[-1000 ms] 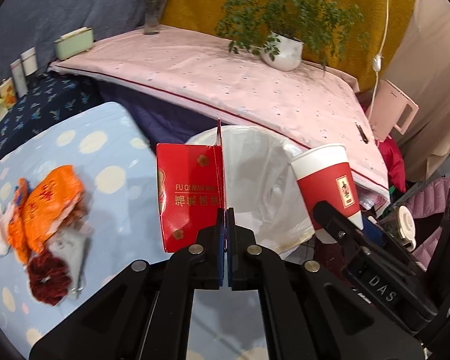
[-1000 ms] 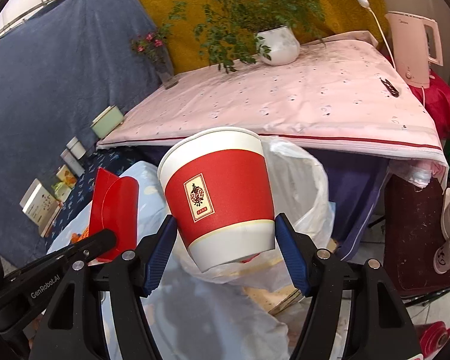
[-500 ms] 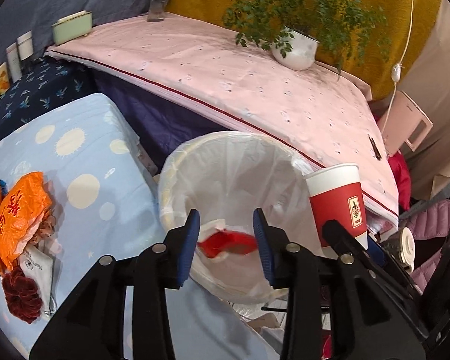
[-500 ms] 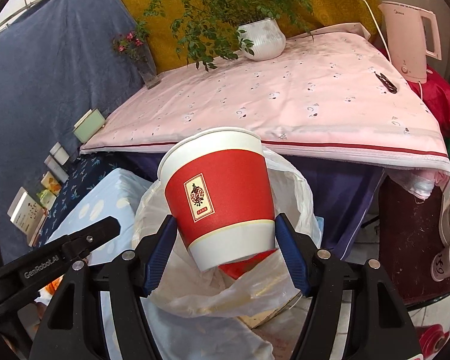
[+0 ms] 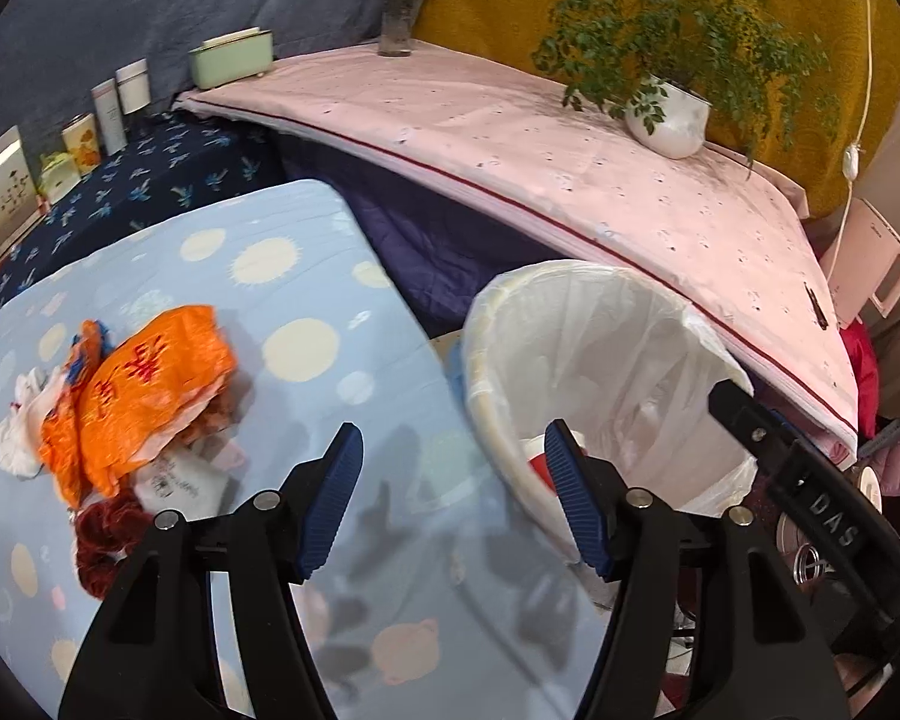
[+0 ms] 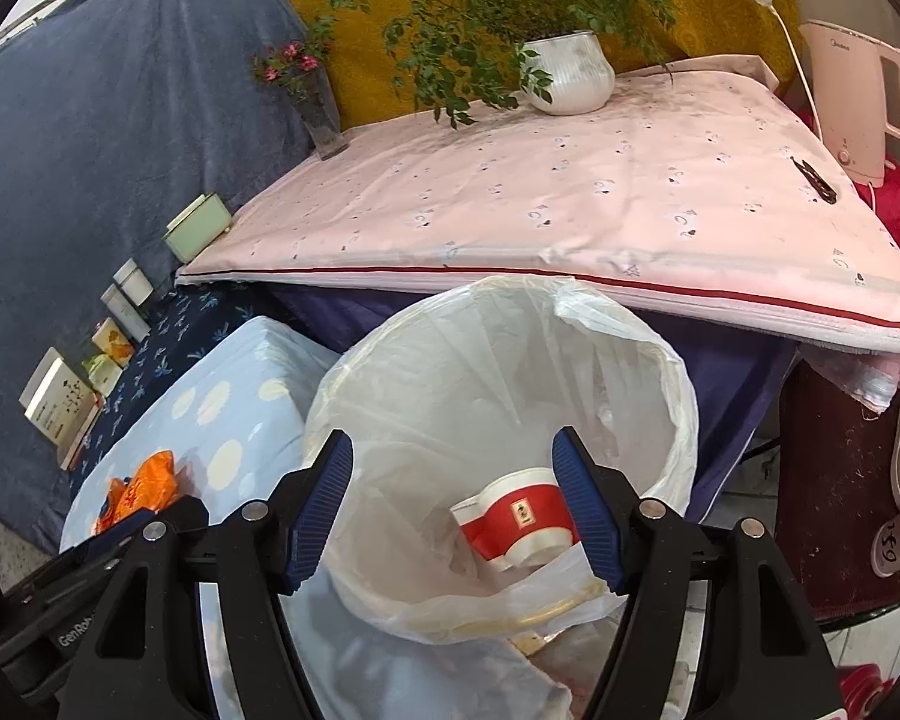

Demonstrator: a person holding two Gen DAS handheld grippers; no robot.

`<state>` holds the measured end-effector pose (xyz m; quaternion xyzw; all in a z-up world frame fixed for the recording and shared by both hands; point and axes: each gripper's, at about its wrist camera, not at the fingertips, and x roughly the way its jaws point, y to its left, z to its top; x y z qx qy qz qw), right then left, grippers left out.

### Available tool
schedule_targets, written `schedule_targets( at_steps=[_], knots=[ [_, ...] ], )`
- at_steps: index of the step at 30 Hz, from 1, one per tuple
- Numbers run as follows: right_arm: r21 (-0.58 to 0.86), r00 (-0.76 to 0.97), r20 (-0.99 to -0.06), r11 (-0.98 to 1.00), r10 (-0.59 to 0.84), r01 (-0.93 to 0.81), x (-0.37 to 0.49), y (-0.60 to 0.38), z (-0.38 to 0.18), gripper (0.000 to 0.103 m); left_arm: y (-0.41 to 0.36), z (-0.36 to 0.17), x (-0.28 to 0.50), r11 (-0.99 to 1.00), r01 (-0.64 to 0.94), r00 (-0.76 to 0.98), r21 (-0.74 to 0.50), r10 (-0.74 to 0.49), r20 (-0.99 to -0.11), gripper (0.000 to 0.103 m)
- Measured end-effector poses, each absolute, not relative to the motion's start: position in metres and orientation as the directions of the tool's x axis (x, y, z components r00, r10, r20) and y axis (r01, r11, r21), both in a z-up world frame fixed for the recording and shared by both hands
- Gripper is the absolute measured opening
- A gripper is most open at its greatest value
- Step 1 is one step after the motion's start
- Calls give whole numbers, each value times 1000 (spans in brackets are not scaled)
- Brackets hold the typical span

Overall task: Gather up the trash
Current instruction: 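Open the left tool over the bin while the right tool releases the red cup, then move both open tools back over the remaining trash on the table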

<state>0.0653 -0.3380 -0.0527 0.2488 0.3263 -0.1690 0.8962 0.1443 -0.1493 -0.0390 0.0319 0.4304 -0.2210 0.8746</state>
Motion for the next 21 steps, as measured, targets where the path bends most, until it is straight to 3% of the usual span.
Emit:
schedule_targets(
  at_steps=[6,9,21],
  knots=[
    [334,738,-666,841,-109,425,63,-309,-45,67,-109,-41,137,932,345,561,-116,-303,-770,61],
    [332,740,-667,852,-91,404,62,-293,-43,67,-84,-43,134,949,296,576,-105,-265,-773,70],
    [319,715,-699,903,19,289,75,-214,-56,67,23,-82,147,991,74,532,-107,-131,-837,71]
  ],
)
